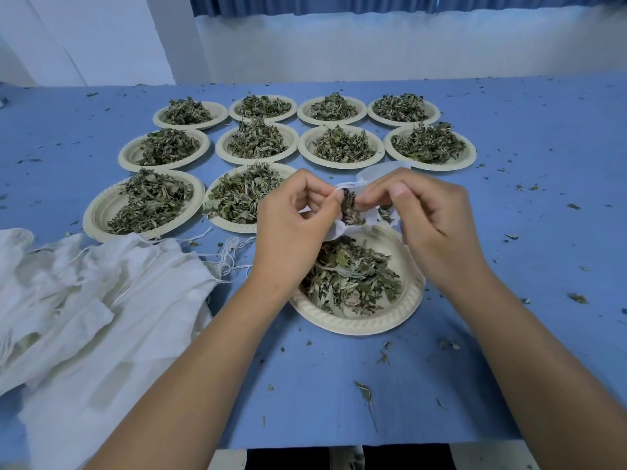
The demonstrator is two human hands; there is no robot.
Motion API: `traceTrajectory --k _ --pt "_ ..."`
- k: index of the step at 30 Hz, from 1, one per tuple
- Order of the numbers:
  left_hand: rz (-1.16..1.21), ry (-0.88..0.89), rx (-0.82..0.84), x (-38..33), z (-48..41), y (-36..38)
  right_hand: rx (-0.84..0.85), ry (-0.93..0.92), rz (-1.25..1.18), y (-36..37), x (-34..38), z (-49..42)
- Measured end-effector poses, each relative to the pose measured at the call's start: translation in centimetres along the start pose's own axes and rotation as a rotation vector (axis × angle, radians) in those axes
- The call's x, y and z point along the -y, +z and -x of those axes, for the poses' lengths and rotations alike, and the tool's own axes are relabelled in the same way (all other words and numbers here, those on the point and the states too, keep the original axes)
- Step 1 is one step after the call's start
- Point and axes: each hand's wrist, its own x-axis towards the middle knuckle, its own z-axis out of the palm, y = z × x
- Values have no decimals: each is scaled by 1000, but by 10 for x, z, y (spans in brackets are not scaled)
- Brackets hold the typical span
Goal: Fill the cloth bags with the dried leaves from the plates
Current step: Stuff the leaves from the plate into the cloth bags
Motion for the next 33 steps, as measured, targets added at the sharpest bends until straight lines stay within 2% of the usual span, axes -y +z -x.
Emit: traceTrajectory --k 3,6,7,9,11,12,13,15,17,19,23,28,33 --pt "82 -10 58 -4 1 1 139 -106 169 7 2 4" --pt "113 -17 31 -6 0 -3 243 -49 182 10 1 5" --pt "107 -15 -15 -7 -1 -5 211 -3 83 9 2 3" --pt "131 -17 -138 -7 -5 -9 38 68 -154 4 3 0" --pt "201 -36 -247 -8 -8 -12 -95 107 -145 3 0 -2" --pt "224 -47 -282 -8 -9 -13 -83 134 -62 5 -3 -3" --pt "237 -57 -304 -8 -9 -13 3 161 36 7 -6 -3" --pt "247 -63 -314 -8 -9 -12 311 179 184 14 -8 -2" --pt "244 -53 -295 -9 -8 -11 585 138 200 20 -10 0" --pt "242 -47 -281 -9 -8 -11 702 141 182 23 -9 2" --pt "268 -58 -268 -8 -9 -12 650 194 217 13 -14 -1" --pt "264 -38 -168 -7 -9 -9 568 131 228 12 -14 -1" --pt "257 -24 -173 -8 -8 -10 718 19 382 30 -11 1"
